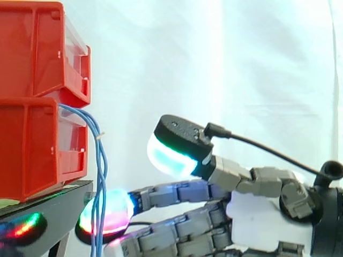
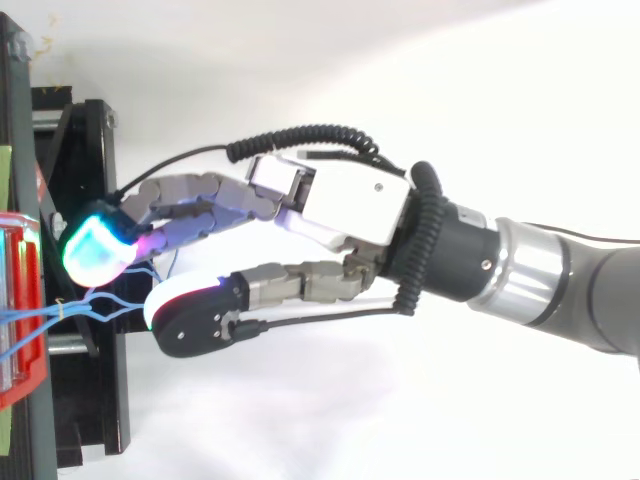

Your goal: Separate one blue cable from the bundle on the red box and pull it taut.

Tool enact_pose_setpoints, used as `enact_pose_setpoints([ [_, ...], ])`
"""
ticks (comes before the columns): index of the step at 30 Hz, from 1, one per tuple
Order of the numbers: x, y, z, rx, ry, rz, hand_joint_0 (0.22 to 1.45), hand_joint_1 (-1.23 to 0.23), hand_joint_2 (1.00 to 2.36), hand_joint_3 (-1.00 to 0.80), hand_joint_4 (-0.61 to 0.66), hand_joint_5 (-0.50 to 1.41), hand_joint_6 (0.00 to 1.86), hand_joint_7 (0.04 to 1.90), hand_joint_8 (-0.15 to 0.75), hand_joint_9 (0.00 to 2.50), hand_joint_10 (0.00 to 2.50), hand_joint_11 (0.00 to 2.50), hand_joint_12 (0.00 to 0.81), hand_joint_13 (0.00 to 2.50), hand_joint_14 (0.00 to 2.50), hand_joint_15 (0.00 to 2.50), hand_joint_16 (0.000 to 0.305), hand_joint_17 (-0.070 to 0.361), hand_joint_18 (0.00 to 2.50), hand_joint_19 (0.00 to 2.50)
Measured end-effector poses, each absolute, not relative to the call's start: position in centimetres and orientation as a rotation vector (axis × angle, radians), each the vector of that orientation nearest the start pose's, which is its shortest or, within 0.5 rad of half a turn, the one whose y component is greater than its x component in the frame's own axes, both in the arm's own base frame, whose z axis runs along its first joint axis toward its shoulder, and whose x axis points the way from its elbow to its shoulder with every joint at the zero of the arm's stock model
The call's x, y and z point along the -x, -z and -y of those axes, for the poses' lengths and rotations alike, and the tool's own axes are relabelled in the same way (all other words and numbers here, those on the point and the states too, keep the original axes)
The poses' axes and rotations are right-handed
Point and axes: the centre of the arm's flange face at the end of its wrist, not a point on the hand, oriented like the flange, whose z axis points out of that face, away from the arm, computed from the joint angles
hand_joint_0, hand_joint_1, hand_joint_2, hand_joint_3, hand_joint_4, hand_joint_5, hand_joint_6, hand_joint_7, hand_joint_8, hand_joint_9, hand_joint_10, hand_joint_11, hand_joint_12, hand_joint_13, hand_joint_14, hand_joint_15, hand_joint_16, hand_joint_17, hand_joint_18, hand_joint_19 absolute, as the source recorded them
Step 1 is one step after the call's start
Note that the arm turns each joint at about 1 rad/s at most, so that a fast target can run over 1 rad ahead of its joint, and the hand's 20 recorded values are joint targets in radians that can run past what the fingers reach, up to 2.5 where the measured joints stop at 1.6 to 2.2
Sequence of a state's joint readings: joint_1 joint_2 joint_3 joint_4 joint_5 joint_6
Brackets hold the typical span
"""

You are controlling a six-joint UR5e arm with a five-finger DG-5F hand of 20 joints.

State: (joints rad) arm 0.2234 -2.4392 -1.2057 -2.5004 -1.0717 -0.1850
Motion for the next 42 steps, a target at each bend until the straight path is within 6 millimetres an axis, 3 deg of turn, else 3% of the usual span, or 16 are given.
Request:
enact_pose_setpoints([
  [4,-79.7,-14.8,-0.1,-1.158,-0.970,-0.988,0.55,-0.52,1.00,-0.49,0.23,-0.17,0.50,0.81,0.261,0.69,0.00,0.07,0.326,0.49,0.01,0.13,0.036,0.081,0.29,0.16],
  [13,-80.2,-14.4,-2.5,-1.138,-1.016,-1.013,0.56,-0.52,1.00,-0.49,0.27,-0.13,0.50,0.95,0.261,0.74,0.00,0.11,0.324,0.54,0.01,0.17,0.035,0.079,0.32,0.18],
  [26,-80.3,-14.6,-2.8,-1.156,-1.084,-1.007,0.57,-0.55,1.00,-0.49,0.24,-0.08,0.50,1.23,0.261,0.84,0.01,0.18,0.317,0.60,0.01,0.21,0.033,0.075,0.37,0.21],
  [42,-78.5,-22.1,0.0,-1.192,-1.058,-1.062,0.59,-0.58,1.00,-0.46,0.23,-0.06,0.51,1.29,0.255,0.88,0.01,0.20,0.317,0.64,0.01,0.22,0.032,0.072,0.40,0.22],
])
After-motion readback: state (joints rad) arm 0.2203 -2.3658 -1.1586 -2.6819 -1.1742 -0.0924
